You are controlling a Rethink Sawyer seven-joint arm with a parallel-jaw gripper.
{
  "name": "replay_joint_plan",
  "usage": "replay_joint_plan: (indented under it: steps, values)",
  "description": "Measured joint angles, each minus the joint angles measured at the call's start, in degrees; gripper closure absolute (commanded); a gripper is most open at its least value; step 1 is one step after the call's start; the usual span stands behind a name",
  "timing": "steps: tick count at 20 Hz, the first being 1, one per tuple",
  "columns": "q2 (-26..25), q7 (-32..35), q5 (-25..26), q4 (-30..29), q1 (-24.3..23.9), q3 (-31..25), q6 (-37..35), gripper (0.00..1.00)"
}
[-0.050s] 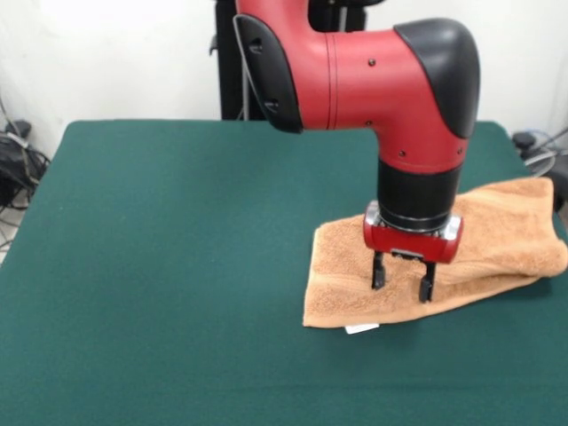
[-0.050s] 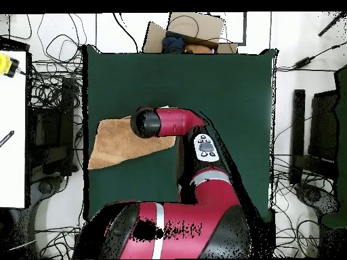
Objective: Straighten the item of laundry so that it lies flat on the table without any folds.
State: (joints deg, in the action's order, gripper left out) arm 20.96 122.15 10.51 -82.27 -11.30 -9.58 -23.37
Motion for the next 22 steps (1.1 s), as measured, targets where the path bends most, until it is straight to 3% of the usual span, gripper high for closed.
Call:
replay_joint_plan:
  steps: [18,19,22]
  values:
    - [1.0,0.0,0.0,0.3,-0.5,0.0,-2.1,0.0]
    - [1.6,0.0,0.0,0.3,-1.2,0.0,-2.1,1.0]
    - [1.9,0.0,0.0,0.3,-1.6,0.0,-2.3,1.0]
